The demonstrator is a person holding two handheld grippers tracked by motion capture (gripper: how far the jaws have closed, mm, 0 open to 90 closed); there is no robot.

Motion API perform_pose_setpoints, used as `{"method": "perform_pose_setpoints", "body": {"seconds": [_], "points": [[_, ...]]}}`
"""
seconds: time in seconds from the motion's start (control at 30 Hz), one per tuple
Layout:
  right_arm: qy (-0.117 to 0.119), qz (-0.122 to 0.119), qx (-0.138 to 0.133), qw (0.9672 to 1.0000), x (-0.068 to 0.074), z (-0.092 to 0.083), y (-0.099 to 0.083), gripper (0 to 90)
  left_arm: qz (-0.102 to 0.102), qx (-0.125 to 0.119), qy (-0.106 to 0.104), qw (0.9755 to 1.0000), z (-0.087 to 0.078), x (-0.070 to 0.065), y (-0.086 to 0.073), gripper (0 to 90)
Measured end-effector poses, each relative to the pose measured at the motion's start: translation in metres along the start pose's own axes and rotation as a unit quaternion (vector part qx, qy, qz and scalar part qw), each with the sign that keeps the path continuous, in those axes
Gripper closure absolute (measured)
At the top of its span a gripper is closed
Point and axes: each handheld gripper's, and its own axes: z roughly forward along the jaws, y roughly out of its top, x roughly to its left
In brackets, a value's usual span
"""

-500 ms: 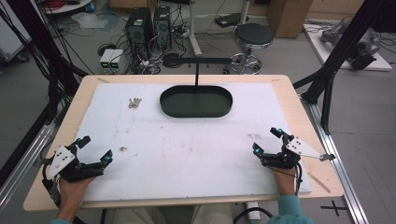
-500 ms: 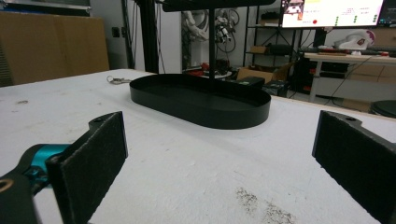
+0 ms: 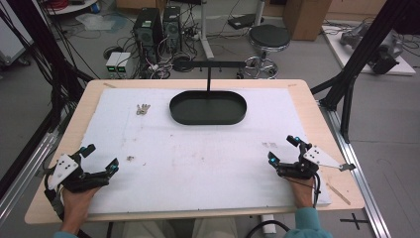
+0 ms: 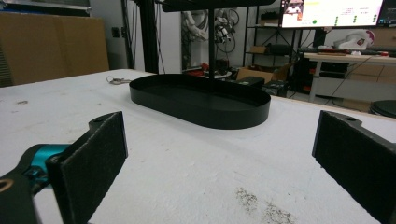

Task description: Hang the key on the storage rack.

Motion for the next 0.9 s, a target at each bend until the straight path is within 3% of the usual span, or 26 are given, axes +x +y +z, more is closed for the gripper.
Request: {"method": "perform_pose_setpoints", "body": {"seconds": [0.13,0.17,0.37,0.6,0.77,0.9], "points": [[-0.001,0.0,0.0,1.0,0.0,0.0,0.0,2.4,-0.008,0.002,0.002,1.0,0.0,0.002,0.0,1.7],[-0.001,-0.001,0.0,1.0,0.0,0.0,0.0,2.4,-0.018,0.012,0.0,0.9998,0.002,0.004,0.002,1.7],[-0.002,-0.001,0.001,1.0,0.0,0.0,0.0,2.4,-0.016,0.017,0.007,0.9997,0.006,0.013,0.016,1.7],[-0.002,0.0,0.001,1.0,0.0,0.0,0.0,2.4,-0.016,0.046,0.005,0.9988,0.025,0.029,0.063,1.7],[-0.002,-0.001,-0.001,1.0,0.0,0.0,0.0,2.4,0.009,0.075,0.0,0.9971,0.05,0.039,0.102,1.7],[-0.004,-0.002,0.001,1.0,0.0,0.0,0.0,2.4,0.024,0.102,-0.005,0.9945,0.07,0.045,0.124,1.7]]}}
